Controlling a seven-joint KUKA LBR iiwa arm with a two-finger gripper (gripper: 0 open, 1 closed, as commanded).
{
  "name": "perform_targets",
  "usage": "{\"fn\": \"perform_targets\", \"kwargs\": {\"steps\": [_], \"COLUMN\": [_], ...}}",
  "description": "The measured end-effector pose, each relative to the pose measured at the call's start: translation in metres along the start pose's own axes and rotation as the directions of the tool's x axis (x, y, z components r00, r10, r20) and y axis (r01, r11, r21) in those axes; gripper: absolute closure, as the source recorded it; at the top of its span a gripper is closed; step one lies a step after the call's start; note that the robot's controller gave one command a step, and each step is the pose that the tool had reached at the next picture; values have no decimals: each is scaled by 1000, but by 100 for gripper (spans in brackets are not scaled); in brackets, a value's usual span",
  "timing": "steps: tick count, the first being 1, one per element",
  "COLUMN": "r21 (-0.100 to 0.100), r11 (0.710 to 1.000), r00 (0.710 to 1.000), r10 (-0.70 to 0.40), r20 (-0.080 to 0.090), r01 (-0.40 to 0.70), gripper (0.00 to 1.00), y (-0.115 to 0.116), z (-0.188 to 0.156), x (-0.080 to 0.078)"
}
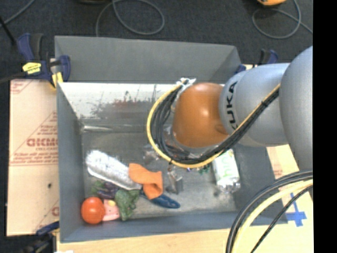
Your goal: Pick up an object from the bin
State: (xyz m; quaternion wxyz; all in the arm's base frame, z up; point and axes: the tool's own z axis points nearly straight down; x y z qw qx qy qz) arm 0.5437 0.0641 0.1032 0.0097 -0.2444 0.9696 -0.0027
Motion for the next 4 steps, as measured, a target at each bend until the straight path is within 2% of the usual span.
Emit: {"fn": "perform_targets", "kwargs": {"steps": [1, 2, 4], "r21": [-6, 4, 4], "r11": [995, 973, 973], "r00": [995, 973, 973], "r10": [102, -229, -229], "r20": [-15, 4, 4], "r01": [-102, 229, 229], "gripper": [0, 100, 100], "y": [23, 50, 50], "z": [13, 28, 28], "x": [4, -20, -20]}}
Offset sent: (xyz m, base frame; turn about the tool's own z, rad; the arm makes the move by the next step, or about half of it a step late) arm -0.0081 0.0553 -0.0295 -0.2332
